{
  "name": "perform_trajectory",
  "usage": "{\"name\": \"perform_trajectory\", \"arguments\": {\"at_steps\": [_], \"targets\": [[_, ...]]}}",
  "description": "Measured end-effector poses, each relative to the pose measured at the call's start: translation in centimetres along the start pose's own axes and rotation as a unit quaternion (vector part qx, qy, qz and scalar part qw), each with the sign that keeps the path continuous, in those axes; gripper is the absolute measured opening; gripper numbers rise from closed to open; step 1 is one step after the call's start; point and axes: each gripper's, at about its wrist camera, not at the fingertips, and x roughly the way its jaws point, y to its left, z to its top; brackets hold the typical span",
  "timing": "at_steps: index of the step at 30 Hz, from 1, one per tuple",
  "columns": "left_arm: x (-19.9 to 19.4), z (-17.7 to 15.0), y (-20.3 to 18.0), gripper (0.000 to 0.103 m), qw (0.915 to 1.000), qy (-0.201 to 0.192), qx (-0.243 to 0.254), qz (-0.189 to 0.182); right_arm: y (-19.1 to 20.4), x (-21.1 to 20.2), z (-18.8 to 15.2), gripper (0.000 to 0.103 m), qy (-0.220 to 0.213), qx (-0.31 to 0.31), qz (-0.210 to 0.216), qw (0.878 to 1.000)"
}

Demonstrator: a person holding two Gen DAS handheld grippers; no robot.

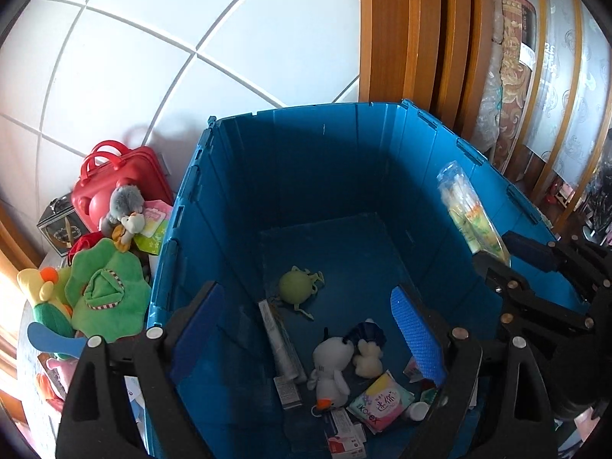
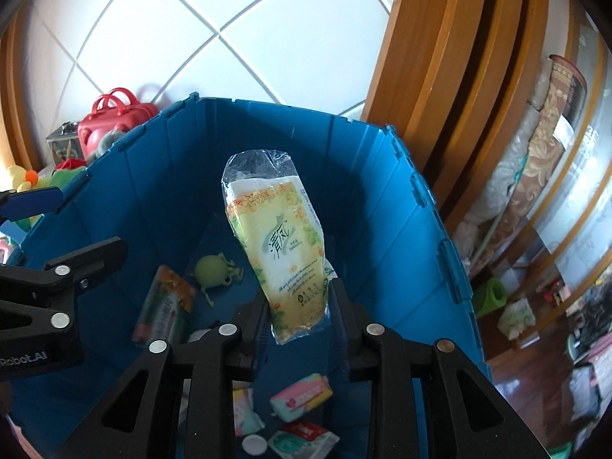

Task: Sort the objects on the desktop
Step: 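Open both tools to drop the box and the packet into the crate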

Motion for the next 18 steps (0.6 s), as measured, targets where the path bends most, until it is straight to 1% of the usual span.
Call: {"name": "perform_trajectory", "arguments": {"at_steps": [1,2,3,4,5,8,10,13,15,18], "targets": [[-0.1,-0.1,0.0,0.09,1.0,-0.001,0.0,-0.001,0.0,0.0,0.0,0.052,-0.001,0.0,-0.003,1.0],[-0.2,-0.1,0.0,0.09,1.0,-0.002,0.0,0.0,0.0,-0.1,0.0,0.063,-0.003,0.0,-0.006,1.0],[-0.4,-0.2,0.1,0.09,1.0,-0.004,0.0,0.0,-0.1,-0.3,0.1,0.085,-0.007,0.0,-0.008,1.0],[-0.5,-0.3,0.1,0.09,1.0,-0.006,-0.001,0.001,-0.1,-0.5,0.1,0.093,-0.011,-0.001,-0.019,1.0],[-0.7,-0.4,0.1,0.09,1.0,-0.008,0.0,0.002,-0.1,-0.7,0.0,0.095,-0.017,-0.002,-0.025,1.0],[-1.2,-0.7,0.4,0.091,0.9999,-0.013,0.0,0.004,-0.3,-1.5,-0.2,0.098,-0.026,0.0,-0.019,0.999],[-1.6,-0.9,0.6,0.091,0.9998,-0.018,0.0,0.01,-0.3,-2.2,-0.6,0.103,-0.033,-0.002,-0.026,0.999],[-2.5,-1.5,1.0,0.091,0.9995,-0.029,-0.005,0.015,-0.3,-3.3,-1.3,0.103,-0.043,0.0,-0.033,0.999],[-3.5,-2.1,1.5,0.091,0.9989,-0.042,-0.012,0.014,-0.4,-4.3,-1.7,0.103,-0.057,0.008,-0.023,0.998],[-5.5,-3.0,2.6,0.091,0.9974,-0.066,-0.028,0.011,-0.2,-6.0,-2.2,0.103,-0.084,0.022,0.006,0.996]]}}
